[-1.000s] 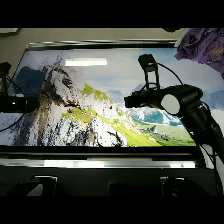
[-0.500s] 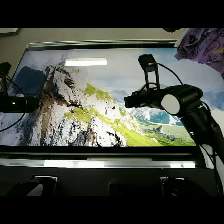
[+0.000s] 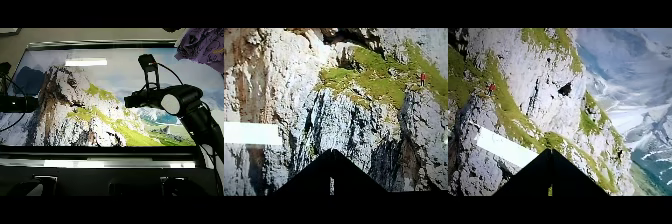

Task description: Fold the clothes and pants, and hang the long-sleeved shirts on hangers.

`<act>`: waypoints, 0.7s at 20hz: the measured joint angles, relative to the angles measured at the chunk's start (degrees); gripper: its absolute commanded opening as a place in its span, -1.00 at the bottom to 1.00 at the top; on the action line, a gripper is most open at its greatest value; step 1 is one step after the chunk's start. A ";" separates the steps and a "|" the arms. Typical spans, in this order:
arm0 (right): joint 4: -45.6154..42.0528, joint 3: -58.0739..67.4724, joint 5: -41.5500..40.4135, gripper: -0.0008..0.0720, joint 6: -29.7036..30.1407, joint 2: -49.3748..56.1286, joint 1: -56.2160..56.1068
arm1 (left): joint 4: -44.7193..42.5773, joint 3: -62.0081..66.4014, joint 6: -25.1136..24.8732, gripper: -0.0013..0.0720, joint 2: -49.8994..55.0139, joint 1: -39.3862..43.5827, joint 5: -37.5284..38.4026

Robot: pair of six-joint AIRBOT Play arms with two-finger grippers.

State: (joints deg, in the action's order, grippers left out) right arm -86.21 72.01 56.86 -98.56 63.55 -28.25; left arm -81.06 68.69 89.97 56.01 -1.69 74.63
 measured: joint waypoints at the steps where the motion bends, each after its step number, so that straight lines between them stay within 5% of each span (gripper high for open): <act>1: -0.02 0.00 -0.02 -0.91 0.00 0.00 0.00 | 0.00 0.00 0.09 -0.61 0.00 0.00 -0.28; 2: 0.00 0.00 -0.02 -0.91 0.02 0.00 0.00 | 0.00 0.00 0.87 0.50 0.07 0.00 -0.83; 3: -0.02 0.00 -0.02 -0.91 0.00 0.00 0.00 | -0.22 0.00 2.58 1.00 0.26 -0.02 -1.29; 7: -0.02 0.00 -0.02 -0.91 0.00 0.00 0.00 | -2.86 2.97 8.83 1.00 4.68 -1.84 -2.43; 14: 0.02 0.00 -0.22 -0.91 -0.22 0.00 0.00 | -7.52 26.58 10.10 1.00 30.34 -10.08 -7.21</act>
State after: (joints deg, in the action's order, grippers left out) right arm -86.19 72.01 56.64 -98.78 63.55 -28.25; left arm -88.58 95.26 100.07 86.35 -11.77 67.42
